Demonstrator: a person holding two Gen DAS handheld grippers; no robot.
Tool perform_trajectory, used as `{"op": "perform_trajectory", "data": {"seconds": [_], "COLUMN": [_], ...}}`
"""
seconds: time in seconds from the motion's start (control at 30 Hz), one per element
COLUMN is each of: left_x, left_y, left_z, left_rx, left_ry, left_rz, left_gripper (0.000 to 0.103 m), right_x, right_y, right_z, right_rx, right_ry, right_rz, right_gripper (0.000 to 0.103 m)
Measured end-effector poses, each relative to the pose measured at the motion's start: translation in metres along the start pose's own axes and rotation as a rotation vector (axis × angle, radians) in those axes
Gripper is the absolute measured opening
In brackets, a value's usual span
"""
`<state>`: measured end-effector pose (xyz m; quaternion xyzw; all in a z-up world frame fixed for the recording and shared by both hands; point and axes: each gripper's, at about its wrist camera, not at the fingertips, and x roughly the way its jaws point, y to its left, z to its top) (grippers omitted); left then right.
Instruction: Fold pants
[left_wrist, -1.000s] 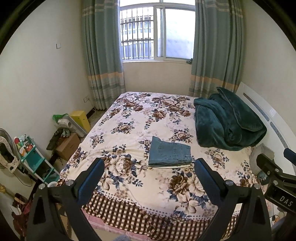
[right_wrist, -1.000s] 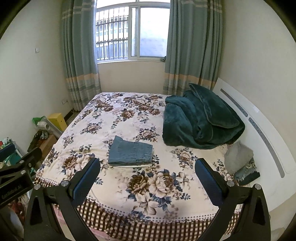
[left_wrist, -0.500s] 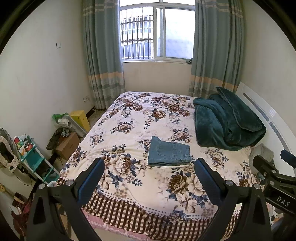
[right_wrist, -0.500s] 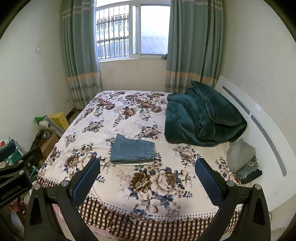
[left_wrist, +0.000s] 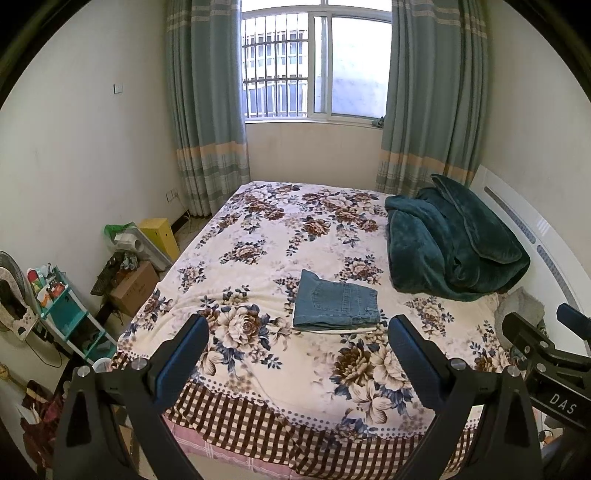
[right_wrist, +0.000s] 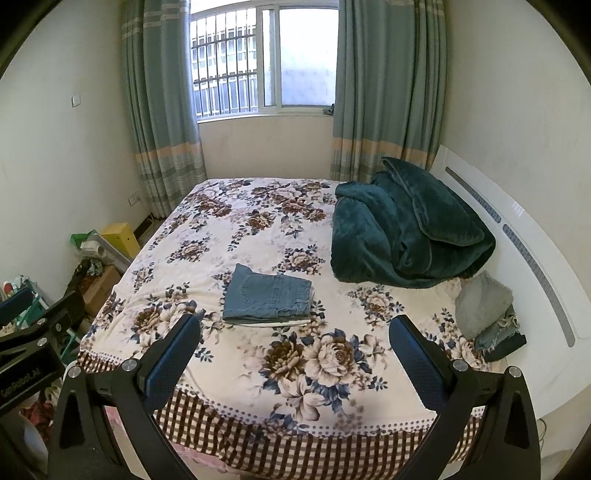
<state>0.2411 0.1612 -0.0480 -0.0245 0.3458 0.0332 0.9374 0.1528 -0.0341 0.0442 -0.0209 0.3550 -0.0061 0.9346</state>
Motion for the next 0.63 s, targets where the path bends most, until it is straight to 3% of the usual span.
{"op": "perform_trajectory", "data": {"seconds": [0.63], "left_x": [-0.0085], "left_y": [-0.0042], "left_z": [0.0005], "left_rx": [-0.010], "left_ry": [-0.016], "left_rz": [0.010], "left_gripper": [0.099], "right_x": [0.0005], "right_y": [0.0003], "right_z": [-0.0002], "right_rx": [0.003], "right_ry": [0.003], "right_rz": [0.005], "right_gripper": [0.103]}}
